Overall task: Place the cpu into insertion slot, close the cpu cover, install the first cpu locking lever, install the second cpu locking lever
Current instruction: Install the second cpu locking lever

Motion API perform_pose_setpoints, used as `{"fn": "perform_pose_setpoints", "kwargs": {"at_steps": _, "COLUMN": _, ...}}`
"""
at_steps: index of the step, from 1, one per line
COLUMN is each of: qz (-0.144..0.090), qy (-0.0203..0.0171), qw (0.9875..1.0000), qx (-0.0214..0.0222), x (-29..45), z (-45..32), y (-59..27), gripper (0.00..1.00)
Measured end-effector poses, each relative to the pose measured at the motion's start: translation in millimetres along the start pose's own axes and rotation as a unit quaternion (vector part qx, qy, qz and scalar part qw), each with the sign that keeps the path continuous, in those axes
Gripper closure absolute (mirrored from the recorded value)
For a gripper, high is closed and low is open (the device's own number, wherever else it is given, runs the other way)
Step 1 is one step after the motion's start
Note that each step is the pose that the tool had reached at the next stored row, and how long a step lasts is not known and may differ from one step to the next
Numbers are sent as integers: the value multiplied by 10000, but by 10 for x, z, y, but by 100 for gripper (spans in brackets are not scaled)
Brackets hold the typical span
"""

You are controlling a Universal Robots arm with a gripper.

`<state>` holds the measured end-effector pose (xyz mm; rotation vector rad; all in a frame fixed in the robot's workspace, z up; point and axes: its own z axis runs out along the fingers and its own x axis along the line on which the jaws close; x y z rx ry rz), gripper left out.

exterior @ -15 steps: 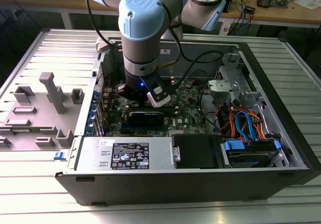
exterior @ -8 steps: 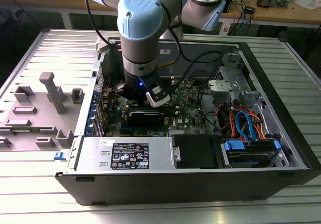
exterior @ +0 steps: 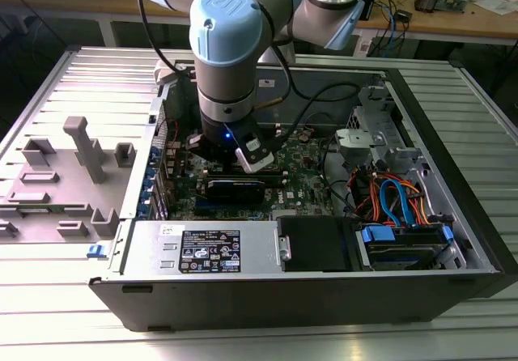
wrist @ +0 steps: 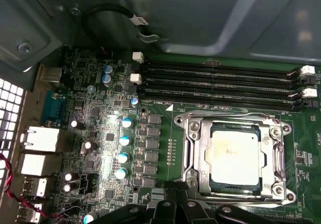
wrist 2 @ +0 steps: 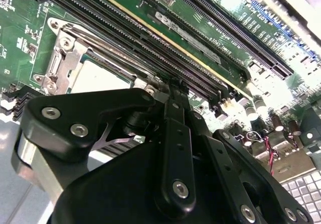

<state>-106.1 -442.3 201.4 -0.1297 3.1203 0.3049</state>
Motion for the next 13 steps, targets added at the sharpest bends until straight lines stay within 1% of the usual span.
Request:
{"fn": "perform_pose_setpoints", "kwargs": {"at_steps": 4, "qz": 0, "qy": 1, "qw": 10000, "qx": -1, "x": -1, "z": -45, "y": 9, "gripper": 89}}
{"fn": "perform_pose_setpoints", "kwargs": {"at_steps": 13, "qz": 0, "qy": 1, "qw": 10000, "qx": 0, "x": -1, "z": -60, "y": 12, "gripper": 89}}
